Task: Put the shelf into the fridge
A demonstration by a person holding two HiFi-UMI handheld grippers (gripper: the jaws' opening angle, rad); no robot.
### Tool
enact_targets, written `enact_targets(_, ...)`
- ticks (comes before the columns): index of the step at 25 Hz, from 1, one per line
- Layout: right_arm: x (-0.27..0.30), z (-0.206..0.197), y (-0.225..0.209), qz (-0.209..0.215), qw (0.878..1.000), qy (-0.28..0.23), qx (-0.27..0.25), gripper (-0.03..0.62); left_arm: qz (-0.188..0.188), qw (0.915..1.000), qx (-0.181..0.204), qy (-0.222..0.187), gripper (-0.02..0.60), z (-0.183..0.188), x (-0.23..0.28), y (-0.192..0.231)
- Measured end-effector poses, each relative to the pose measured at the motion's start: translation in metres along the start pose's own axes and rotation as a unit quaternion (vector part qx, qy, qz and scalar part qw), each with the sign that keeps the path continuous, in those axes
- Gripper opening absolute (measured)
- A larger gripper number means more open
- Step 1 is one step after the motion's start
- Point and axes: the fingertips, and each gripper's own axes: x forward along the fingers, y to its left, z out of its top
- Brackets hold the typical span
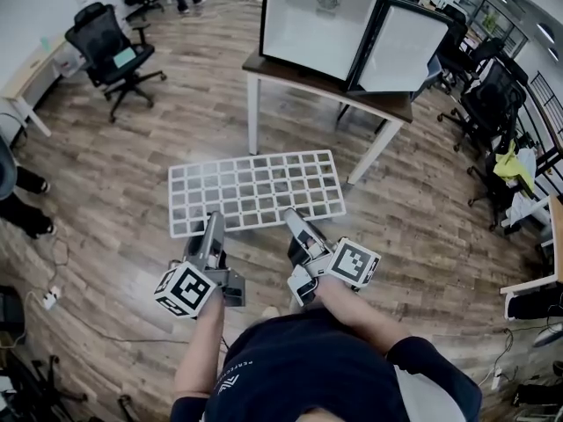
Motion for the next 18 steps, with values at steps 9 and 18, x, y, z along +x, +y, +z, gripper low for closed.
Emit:
enact_targets(9,0.039,0.034,-0.026,-0.001,1.000,-0.005,-0.021,0.086,0.002,0.9999,-0.010,0.011,0.123,0.005,0.053,0.019)
enact_targets(18,0.127,0.075,-0.044,0.034,0.999,0.010,0.004,0.083,0.034,0.9994,0.007,-0.006,0.123,0.048,0.123,0.050)
